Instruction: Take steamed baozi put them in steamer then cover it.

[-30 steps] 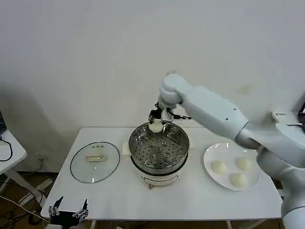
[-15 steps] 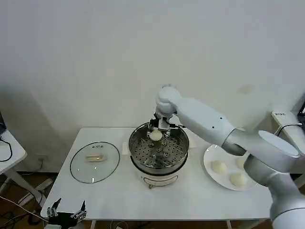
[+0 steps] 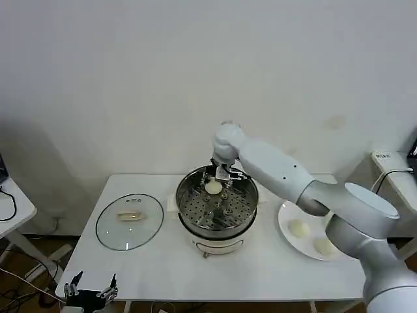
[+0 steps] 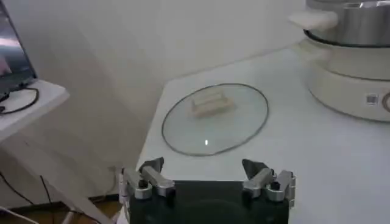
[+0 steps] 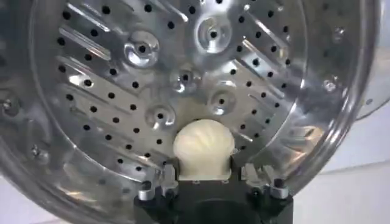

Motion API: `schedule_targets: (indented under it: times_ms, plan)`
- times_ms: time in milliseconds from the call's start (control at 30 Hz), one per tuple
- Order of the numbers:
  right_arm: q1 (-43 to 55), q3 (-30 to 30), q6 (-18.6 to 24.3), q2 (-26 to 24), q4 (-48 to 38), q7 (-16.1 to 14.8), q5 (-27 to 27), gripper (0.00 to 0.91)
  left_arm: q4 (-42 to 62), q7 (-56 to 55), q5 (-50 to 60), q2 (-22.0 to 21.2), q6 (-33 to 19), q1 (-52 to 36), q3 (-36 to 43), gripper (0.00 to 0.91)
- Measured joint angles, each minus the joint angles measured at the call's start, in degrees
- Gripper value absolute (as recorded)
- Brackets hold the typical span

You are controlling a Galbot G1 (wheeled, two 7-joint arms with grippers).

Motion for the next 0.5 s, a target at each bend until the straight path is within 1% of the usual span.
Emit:
schedule_targets:
  times_ms: [367,500]
  plan:
    - [0.4,-0.1,-2.0,-1.2,1.9,-1.1,2.6,0.907,0.3,0.1,0.0,0.1,0.0,-0.6,0.3,0.907]
    - [1.1,-0.5,-3.0,-2.3,3.9,-1.8,4.4,0.907,0.4,0.1,0.0,0.1,0.0,-0.6,0.4,0.907]
